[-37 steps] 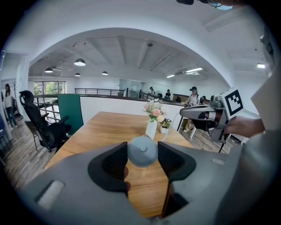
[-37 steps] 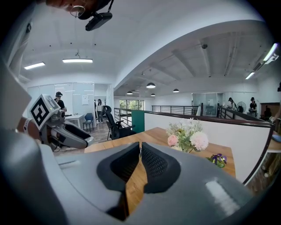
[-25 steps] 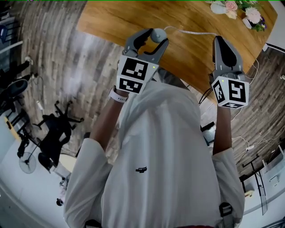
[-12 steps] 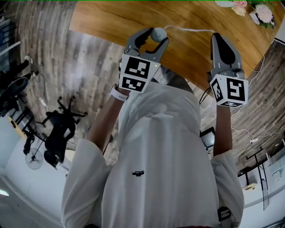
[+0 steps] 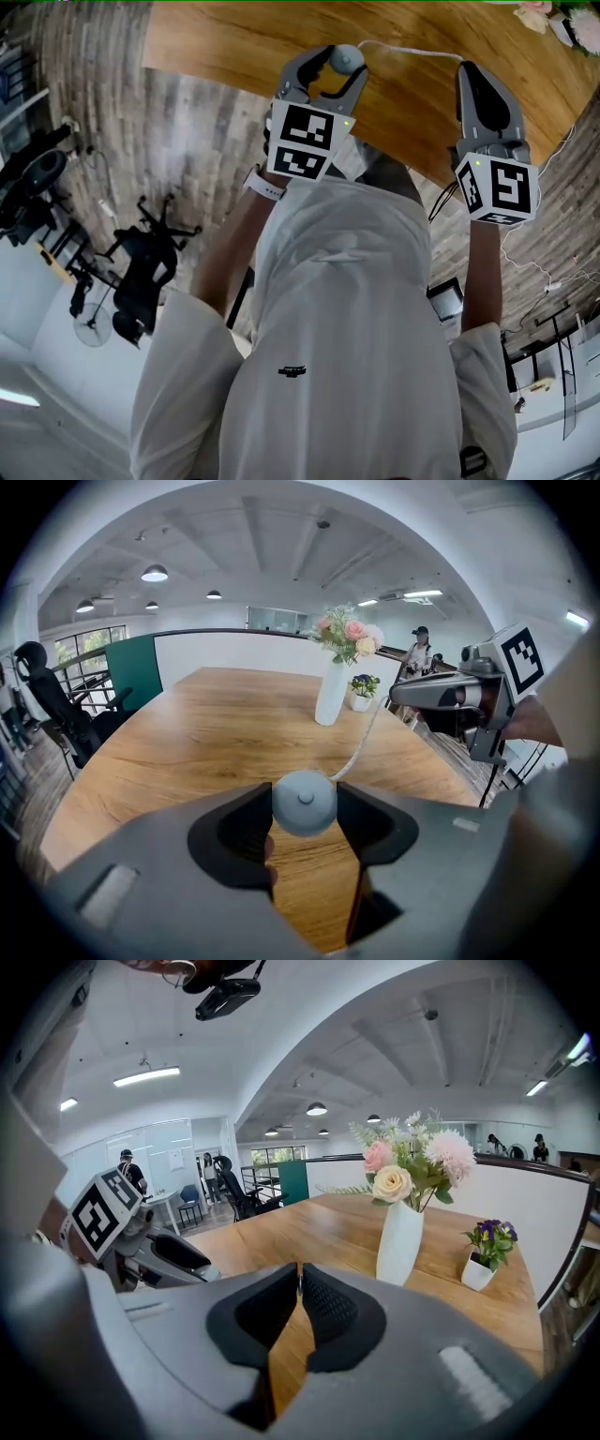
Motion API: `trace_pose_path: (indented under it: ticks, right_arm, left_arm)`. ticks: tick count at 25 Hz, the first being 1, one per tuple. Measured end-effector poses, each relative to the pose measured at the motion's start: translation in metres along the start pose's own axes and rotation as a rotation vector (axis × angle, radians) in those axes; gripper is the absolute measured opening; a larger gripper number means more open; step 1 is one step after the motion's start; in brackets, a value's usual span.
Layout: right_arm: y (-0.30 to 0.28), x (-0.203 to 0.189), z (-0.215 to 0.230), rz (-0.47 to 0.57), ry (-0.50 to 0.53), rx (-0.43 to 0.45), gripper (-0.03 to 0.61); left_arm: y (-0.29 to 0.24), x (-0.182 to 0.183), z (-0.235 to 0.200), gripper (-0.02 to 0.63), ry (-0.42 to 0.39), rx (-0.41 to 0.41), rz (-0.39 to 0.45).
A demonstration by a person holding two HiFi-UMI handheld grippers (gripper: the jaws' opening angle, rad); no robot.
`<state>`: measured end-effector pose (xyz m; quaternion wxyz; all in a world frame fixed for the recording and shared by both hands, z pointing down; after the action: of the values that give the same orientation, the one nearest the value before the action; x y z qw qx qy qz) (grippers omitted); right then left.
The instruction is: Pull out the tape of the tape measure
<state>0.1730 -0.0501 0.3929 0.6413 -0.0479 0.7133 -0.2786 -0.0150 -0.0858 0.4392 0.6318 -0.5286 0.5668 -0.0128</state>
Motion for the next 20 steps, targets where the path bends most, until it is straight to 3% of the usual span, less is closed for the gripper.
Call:
trace_pose_path:
  ticks: [20]
  right_arm:
    - [-0.032, -0.044, 0.038, -0.054, -0.080, -0.099, 0.020]
  left_arm:
    - [-0.071, -0.004, -0.014, 0.238, -0.029, 0.008, -0.056]
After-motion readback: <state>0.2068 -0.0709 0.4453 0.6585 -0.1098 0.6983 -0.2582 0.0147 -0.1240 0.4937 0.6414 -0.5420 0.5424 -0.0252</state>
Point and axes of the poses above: the fingertips, and each gripper's own axes: y backward along the fingers, z to its right, x out of its top, the point moved 5 cm from there along y, backward along the fingers, and after that the axes turned 8 degrees about y, right-handed, at the moved point
